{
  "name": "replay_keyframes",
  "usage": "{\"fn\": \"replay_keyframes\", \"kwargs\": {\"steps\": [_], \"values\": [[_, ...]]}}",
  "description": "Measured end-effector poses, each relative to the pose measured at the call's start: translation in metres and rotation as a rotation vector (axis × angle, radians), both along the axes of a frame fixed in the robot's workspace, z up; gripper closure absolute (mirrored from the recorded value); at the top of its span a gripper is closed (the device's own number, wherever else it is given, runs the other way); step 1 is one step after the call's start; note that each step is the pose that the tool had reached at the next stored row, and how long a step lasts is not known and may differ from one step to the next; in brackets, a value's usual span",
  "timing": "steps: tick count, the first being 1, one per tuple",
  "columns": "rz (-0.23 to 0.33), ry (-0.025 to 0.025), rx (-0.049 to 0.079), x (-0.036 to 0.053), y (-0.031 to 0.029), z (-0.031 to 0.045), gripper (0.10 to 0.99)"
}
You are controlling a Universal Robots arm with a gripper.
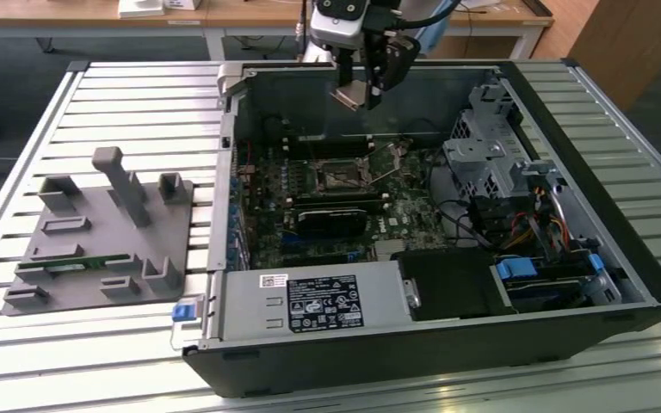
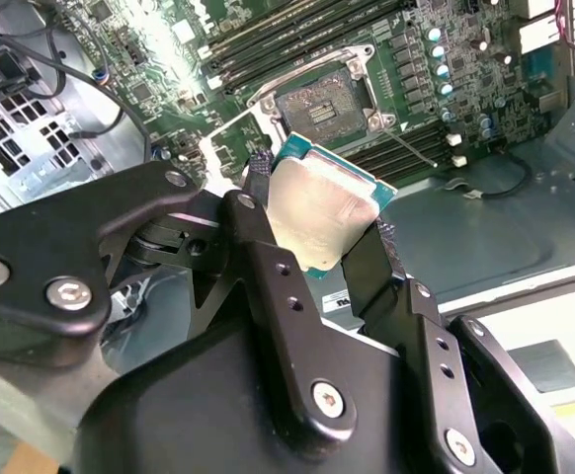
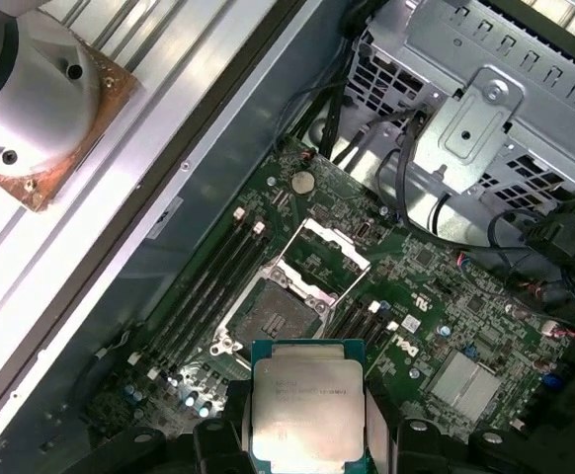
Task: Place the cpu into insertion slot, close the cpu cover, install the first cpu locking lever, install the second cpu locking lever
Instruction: 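Place the cpu into insertion slot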
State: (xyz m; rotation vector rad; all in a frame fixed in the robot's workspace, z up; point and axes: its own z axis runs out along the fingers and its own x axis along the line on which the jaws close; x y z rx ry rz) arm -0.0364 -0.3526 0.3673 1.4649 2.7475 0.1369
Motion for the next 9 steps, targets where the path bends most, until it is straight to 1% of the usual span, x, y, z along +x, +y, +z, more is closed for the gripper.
{"fn": "replay_keyframes", "kwargs": {"steps": [9], "values": [[-0.054,0.0000,0.000,0.0000,0.0000,-0.0004,0.545]]}}
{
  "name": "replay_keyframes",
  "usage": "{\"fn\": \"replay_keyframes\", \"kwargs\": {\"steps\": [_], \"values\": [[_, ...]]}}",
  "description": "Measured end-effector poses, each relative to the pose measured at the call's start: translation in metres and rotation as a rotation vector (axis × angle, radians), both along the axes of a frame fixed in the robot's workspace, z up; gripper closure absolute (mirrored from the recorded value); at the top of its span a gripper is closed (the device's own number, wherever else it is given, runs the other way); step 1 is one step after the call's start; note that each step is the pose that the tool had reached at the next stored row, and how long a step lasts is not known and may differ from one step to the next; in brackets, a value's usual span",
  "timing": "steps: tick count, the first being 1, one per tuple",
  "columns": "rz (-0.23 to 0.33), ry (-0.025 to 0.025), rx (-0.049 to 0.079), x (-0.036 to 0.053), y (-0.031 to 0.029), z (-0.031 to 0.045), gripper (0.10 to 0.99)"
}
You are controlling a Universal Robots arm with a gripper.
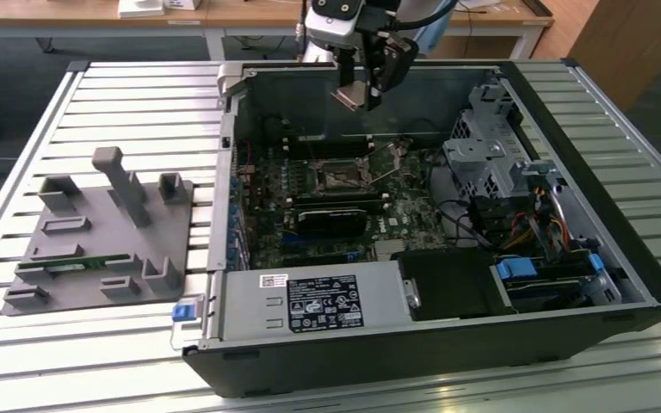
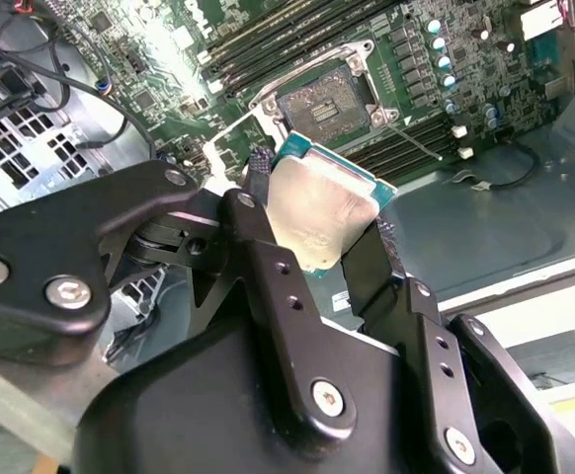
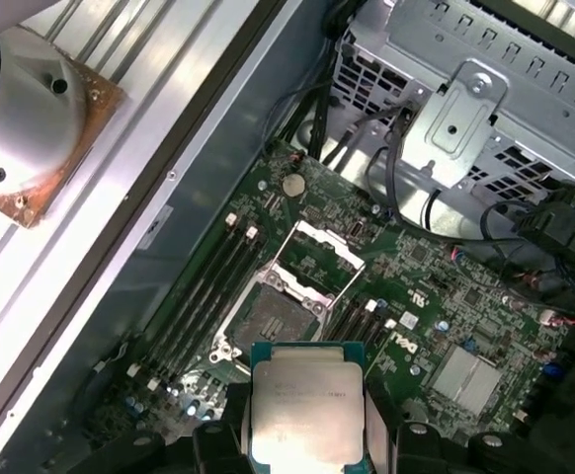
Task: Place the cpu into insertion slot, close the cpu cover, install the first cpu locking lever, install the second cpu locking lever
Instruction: 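Place the cpu into insertion slot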
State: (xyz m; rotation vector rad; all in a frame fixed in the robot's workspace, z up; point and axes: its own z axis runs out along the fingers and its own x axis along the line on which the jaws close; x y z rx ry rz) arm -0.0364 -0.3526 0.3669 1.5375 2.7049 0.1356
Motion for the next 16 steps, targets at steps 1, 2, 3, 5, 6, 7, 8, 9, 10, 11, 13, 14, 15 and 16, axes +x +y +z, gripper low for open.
{"fn": "replay_keyframes", "kwargs": {"steps": [1,2,3,5,6,7,8,9,10,11,13,14,15,16], "values": [[-0.006,0.0000,0.000,0.0000,0.0000,0.0000,0.545],[-0.012,0.0000,0.000,0.0000,0.0000,-0.0001,0.545],[-0.019,0.0000,0.000,0.0000,0.0000,-0.0002,0.545],[-0.031,0.0000,0.000,0.0000,0.0000,-0.0003,0.545],[-0.038,0.0000,0.000,0.0000,0.0000,-0.0003,0.545],[-0.044,0.0000,0.000,0.0000,0.0000,-0.0004,0.545],[-0.050,0.0000,0.000,0.0000,0.0000,-0.0004,0.545],[-0.056,0.0000,0.000,0.0000,0.0000,-0.0005,0.545],[-0.062,0.0000,0.000,0.0000,0.0000,-0.0005,0.545],[-0.068,0.0000,0.000,0.0000,0.0000,-0.0006,0.545],[-0.081,0.0000,0.000,0.0000,0.0000,-0.0007,0.545],[-0.087,0.0000,0.000,0.0000,0.0000,-0.0007,0.545],[-0.093,0.0000,0.000,0.0000,0.0000,-0.0008,0.545],[-0.099,0.0000,0.000,0.0000,0.0000,-0.0009,0.545]]}}
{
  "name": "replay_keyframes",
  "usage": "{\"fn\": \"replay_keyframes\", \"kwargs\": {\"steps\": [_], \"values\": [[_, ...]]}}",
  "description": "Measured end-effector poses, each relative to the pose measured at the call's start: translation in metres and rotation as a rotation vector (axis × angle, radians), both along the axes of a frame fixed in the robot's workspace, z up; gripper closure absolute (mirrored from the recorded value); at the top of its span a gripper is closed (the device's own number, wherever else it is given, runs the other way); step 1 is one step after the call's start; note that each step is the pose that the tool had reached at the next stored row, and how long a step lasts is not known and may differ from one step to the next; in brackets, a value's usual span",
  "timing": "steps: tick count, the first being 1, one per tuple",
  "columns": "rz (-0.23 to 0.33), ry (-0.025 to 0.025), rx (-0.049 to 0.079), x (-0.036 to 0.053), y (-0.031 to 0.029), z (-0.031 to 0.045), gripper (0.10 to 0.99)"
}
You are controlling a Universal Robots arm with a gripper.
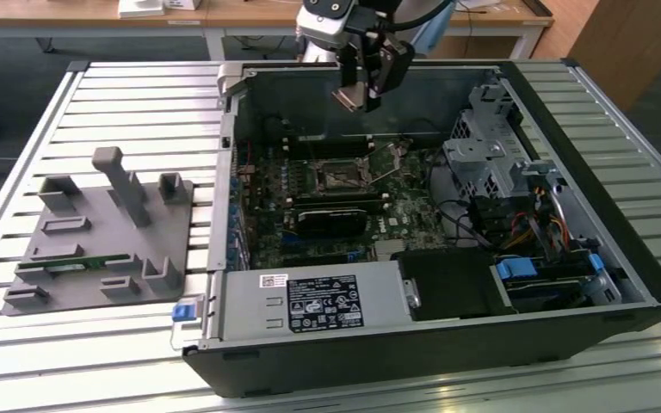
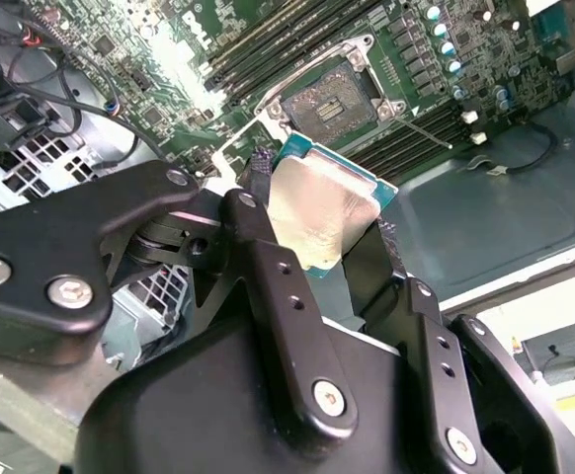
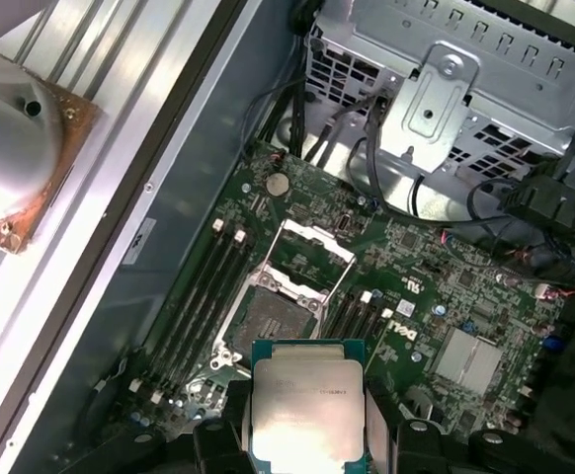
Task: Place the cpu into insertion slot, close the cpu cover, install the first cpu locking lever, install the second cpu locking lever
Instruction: 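Place the cpu into insertion slot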
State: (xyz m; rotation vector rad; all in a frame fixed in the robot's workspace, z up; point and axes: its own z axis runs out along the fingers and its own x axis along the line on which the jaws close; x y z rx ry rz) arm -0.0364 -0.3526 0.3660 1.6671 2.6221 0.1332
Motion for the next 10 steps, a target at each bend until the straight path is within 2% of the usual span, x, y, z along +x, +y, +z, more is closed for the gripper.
{"fn": "replay_keyframes", "kwargs": {"steps": [10], "values": [[-0.063,0.0000,0.000,0.0000,0.0000,-0.0005,0.545]]}}
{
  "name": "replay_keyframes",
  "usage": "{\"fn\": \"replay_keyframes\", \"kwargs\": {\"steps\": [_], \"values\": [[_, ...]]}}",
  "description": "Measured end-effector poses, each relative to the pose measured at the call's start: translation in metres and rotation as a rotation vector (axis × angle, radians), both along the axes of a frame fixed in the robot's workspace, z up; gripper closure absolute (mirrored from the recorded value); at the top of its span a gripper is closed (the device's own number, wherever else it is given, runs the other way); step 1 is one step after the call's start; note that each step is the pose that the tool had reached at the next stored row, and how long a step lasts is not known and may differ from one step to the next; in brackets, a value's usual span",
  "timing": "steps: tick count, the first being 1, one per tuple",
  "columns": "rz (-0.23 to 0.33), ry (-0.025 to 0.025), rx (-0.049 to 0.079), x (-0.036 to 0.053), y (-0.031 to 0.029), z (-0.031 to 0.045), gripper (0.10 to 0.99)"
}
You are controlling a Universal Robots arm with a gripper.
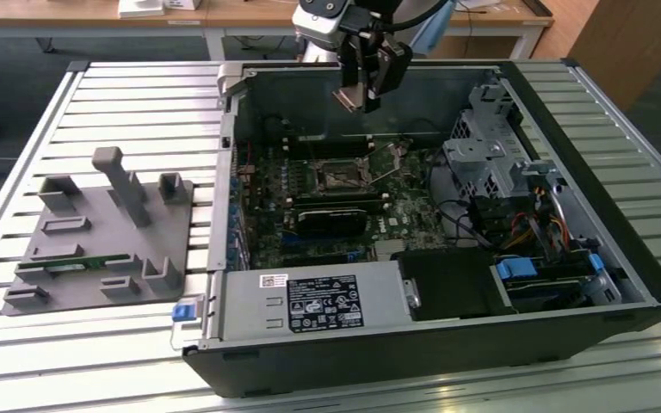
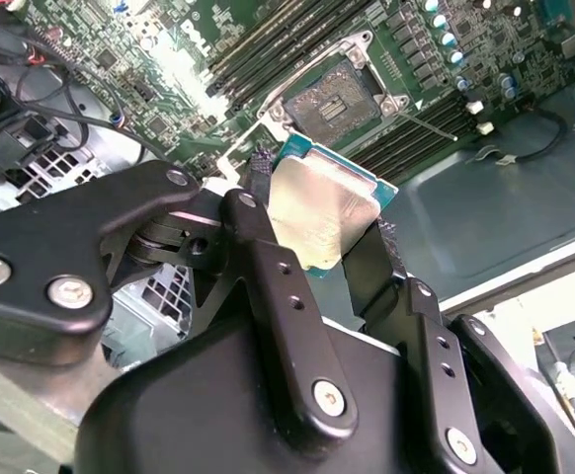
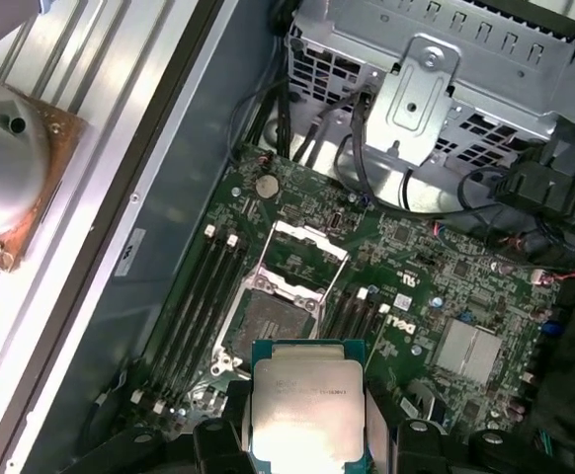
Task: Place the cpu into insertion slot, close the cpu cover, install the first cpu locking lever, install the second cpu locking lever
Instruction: 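Place the cpu into insertion slot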
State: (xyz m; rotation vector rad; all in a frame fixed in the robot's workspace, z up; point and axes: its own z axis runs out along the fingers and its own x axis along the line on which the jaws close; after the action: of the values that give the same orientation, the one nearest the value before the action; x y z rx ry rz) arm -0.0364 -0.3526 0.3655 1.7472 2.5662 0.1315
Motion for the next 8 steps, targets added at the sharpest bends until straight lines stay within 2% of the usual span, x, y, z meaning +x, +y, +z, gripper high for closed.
{"fn": "replay_keyframes", "kwargs": {"steps": [8], "values": [[-0.050,0.0000,0.000,0.0000,0.0000,-0.0004,0.545]]}}
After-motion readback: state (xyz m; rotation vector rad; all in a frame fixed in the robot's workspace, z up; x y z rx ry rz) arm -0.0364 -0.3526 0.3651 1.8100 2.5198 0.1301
